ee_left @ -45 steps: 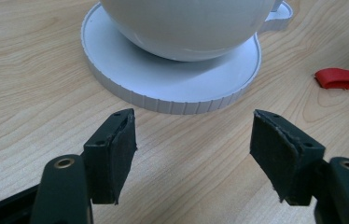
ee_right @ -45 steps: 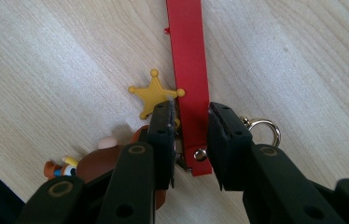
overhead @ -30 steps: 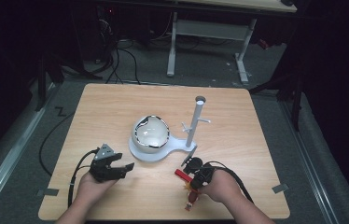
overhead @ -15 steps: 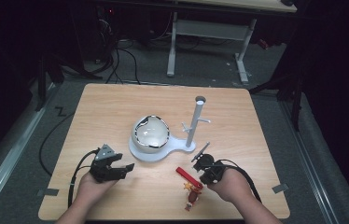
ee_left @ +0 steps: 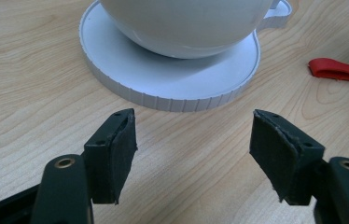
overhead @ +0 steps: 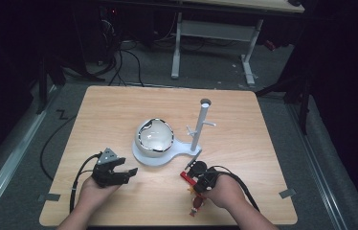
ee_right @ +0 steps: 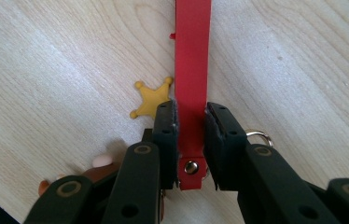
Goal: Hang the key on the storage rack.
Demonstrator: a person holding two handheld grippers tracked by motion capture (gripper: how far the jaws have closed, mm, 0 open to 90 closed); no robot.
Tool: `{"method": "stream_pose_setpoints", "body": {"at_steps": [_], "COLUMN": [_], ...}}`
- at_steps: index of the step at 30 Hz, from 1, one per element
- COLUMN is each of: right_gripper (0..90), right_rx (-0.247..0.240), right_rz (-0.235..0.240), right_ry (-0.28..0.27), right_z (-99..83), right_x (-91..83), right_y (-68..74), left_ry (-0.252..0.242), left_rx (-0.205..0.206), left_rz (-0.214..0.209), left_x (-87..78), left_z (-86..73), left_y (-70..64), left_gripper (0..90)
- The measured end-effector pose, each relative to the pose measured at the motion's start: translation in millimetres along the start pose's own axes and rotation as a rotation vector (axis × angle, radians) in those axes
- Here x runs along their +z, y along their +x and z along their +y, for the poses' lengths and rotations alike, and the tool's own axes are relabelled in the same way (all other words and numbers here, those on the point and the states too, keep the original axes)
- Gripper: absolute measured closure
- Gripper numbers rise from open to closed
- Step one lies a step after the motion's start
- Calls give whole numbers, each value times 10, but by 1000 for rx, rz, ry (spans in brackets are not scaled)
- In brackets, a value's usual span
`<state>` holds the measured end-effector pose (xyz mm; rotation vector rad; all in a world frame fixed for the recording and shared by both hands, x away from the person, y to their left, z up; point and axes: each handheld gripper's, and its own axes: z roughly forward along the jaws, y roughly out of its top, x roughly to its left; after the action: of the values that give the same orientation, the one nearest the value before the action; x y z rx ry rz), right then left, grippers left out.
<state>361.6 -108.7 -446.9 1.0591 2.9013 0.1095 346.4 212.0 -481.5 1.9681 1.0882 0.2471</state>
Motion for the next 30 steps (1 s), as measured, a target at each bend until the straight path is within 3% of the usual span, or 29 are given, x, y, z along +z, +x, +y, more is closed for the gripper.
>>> {"method": "stream_pose_setpoints", "body": {"at_steps": [7, 13, 17, 20, 30], "right_gripper": [747, 743, 670, 639, 695], "right_rx": [40, 83, 89, 123, 134], "right_rz": [-27, -61, -47, -19, 37], "right_ry": [4, 20, 37, 52, 54], "right_z": [-69, -158, -183, -223, -292], "right_x": [-114, -68, -48, -58, -8], "right_y": [-125, -268, -291, -290, -276], "left_ry": [6, 16, 21, 31, 28], "left_rx": [5, 9, 1, -5, -15], "left_rz": [0, -3, -14, -18, -19], "left_x": [13, 25, 39, 59, 58], "left_z": [-2, -6, -19, -42, -45], "left_y": [-15, -20, -26, -26, 2], "left_gripper": [321, 321, 321, 323, 327]}}
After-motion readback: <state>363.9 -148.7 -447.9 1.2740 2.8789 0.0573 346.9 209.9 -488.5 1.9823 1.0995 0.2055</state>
